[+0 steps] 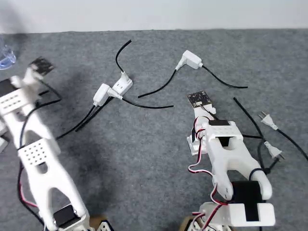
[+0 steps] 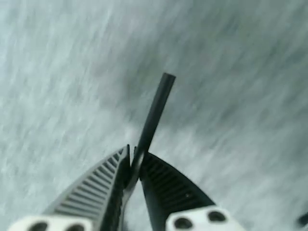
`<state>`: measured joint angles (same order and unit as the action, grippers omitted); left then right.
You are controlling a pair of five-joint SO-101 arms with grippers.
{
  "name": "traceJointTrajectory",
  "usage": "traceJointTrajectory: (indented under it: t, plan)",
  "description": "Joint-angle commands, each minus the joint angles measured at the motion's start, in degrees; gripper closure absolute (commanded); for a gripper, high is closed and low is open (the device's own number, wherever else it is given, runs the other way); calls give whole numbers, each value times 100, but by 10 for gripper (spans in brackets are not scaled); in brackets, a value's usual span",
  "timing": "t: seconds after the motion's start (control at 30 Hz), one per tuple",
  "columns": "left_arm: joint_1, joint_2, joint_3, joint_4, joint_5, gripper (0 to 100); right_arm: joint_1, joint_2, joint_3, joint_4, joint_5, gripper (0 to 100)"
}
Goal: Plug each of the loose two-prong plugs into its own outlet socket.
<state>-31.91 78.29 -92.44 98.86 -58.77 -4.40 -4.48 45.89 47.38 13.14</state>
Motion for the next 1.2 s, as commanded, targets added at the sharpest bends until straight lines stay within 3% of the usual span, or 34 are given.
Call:
traceJointTrajectory:
  t: [0.0, 0.2, 0.53, 0.73, 0.9, 1.17]
  plan:
    - [738, -325, 66, 193, 369, 988, -84, -92, 0, -136, 79, 725]
    - [1793, -325, 48, 193, 1442, 988, -84, -92, 0, -145, 316, 725]
    - [1846, -492, 75, 193, 2523, 975, -110, -92, 9, -207, 352, 725]
    - [1837, -519, 75, 193, 2259, 688, -154, -92, 18, -215, 378, 725]
    - [1749, -730, 66, 202, 1793, 682, -154, -92, 18, -215, 378, 725]
    - [818, -2347, 699, 202, 800, 682, -154, -92, 18, -215, 378, 725]
